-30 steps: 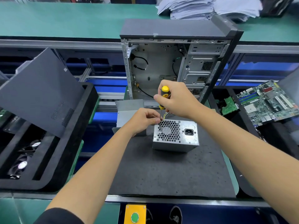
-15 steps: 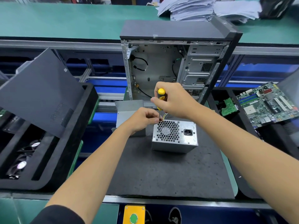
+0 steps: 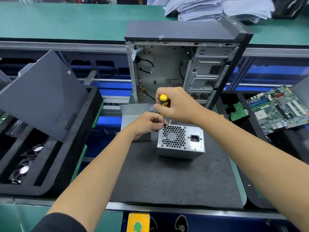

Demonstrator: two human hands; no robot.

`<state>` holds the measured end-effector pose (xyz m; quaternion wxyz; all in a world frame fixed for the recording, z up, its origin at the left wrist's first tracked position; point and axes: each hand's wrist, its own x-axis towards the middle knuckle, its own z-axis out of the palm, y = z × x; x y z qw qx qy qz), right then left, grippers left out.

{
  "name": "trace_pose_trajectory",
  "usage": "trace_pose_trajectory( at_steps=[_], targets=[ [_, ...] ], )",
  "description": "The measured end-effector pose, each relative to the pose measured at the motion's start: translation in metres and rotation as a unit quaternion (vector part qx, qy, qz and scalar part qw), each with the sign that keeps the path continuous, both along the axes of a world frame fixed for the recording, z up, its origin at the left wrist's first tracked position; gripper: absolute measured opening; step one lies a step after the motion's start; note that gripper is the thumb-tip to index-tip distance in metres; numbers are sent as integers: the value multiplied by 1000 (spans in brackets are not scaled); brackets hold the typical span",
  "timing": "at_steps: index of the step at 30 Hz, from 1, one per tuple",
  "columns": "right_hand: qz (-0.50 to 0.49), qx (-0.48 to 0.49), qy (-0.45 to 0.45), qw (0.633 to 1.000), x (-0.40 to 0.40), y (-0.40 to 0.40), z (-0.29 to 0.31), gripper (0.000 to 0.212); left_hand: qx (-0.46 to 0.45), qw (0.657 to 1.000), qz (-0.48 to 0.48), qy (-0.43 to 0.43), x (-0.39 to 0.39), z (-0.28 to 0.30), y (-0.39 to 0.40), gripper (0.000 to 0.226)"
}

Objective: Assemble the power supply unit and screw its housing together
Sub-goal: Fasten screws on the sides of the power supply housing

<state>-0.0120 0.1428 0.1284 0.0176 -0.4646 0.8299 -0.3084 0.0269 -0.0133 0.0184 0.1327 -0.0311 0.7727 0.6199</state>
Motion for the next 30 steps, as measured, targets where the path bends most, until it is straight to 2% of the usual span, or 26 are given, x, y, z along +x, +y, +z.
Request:
trace_pose_trajectory(
  at_steps=[6,11,14,18,21,26,30],
  targets=[
    [-51,-1,-31,998,-6,-1,-1,16,22,1000,0,-6,1,2,1,15],
    [-54,1,-39,998,-6,1,0,16,16,1000,11,-4,0,1,0,25],
    [-54,-2,-42,998,-4,1,2,15,21,999,12,-42,-2,-2,-2,21],
    [-49,2,-49,998,-3,2,3,15,36,994,-36,-97,-1,0,-1,18],
    [-51,1,-51,997,-2,3,3,15,67,990,-61,-111,0,4,0,35],
    [-38,13,-57,998,-2,5,7,15,103,987,-22,-121,0,-1,-4,30],
    [-7,44,-30,999,-2,6,15,17,146,980,19,-131,-2,-8,-2,35]
  ],
)
